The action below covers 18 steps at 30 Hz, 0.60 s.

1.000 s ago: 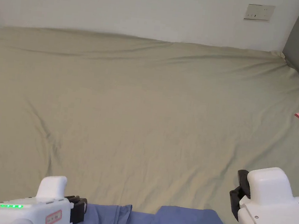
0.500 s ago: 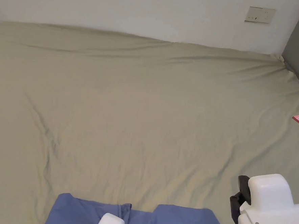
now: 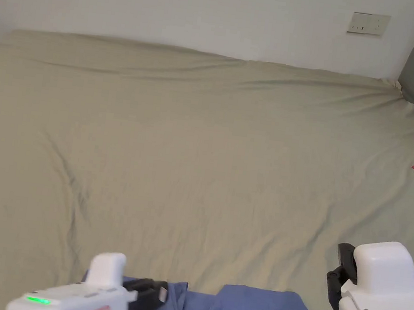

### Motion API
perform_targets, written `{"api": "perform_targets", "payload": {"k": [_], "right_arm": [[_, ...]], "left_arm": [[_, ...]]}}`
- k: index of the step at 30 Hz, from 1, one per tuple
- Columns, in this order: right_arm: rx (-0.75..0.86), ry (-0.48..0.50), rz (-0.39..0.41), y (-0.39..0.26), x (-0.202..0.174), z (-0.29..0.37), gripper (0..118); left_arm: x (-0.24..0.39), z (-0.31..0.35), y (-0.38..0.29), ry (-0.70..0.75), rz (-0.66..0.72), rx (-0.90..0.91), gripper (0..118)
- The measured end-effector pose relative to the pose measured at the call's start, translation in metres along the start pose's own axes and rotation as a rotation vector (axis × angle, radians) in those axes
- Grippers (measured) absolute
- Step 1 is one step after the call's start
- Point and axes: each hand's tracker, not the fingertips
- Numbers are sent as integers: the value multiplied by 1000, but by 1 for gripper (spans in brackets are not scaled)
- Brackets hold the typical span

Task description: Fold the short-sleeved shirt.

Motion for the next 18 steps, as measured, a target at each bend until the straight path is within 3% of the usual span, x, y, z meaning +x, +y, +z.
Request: {"api": "perform_targets", "payload": {"k": [3,7,8,10,11,15,18], "right_arm": [[1,2,1,1,-1,0,2],[-5,8,10,0,-4,-1,2],[-7,9,12,-1,-5,-2,2],[-10,12,16,-1,-6,-3,2],[-12,13,18,-1,-7,-3,2],[-18,17,28,0,-11,-5,2],[-31,18,37,1,-14,-7,2]], "left_arm": [[-40,24,12,38,80,4,2],[-86,49,22,83,204,-48,35],[-103,51,21,62,242,-59,50],[-131,51,27,40,326,-125,107],[-139,50,23,13,373,-154,118],[-164,31,-4,-75,525,-158,116],[-185,0,-23,-239,570,-144,116]]}}
